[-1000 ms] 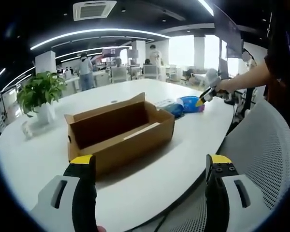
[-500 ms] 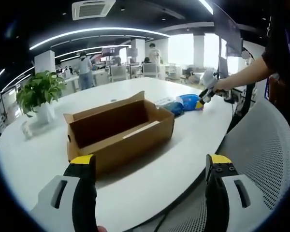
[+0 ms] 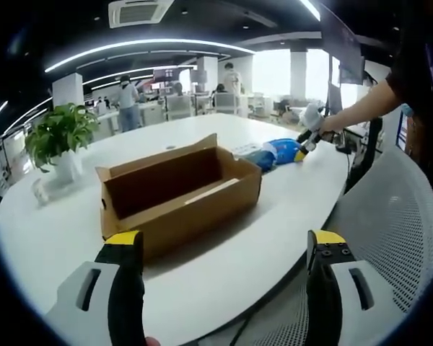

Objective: Operate the shoe box by opening the lid, removing the specified soft item, and placing it in the target area until the item is outside and the box remains undamaged.

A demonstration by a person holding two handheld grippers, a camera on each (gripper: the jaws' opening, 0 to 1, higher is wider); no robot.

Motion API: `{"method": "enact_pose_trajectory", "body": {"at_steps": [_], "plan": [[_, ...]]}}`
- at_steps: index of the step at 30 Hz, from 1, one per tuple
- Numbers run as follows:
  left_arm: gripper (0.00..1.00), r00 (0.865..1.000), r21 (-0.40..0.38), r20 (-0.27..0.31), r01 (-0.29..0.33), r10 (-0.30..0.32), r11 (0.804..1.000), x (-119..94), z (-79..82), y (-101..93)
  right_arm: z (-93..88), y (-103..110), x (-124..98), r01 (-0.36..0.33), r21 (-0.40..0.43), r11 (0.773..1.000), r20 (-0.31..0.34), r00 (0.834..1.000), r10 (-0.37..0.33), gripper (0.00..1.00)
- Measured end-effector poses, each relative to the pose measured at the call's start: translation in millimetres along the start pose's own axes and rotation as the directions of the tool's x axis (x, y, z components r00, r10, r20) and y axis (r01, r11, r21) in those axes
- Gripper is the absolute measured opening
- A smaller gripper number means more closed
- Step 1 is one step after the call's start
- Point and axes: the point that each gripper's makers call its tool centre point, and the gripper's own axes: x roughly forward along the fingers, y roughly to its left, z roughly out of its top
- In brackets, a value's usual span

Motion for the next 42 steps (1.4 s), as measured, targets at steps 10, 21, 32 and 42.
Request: {"method": "enact_pose_trajectory", "body": {"at_steps": [10, 21, 32, 42], "plan": [[0.93, 1.000, 0.011, -0.013, 0.002, -0.002, 1.000, 0.4, -2.2, -0.3, 1.6, -3.5, 3.6, -0.068, -0.092, 0.993, -0.003, 0.998, 0.068, 0.58], [0.93, 1.000, 0.015, -0.016, -0.007, 0.007, 1.000, 0.9, -2.8, 1.4, 7.0, -15.0, 10.3, -0.112, -0.194, 0.975, -0.033, 0.994, 0.108, 0.58], [0.94, 1.000, 0.014, -0.004, -0.011, 0.011, 1.000, 0.7, -0.7, 2.5, 10.8, -15.7, 11.8, -0.118, -0.201, 0.972, -0.030, 0.993, 0.114, 0.57], [0.97, 1.000, 0.010, 0.014, -0.017, 0.017, 1.000, -0.3, 3.2, 3.4, 12.3, -13.5, 2.5, -0.099, -0.169, 0.981, -0.013, 0.995, 0.098, 0.58]]}}
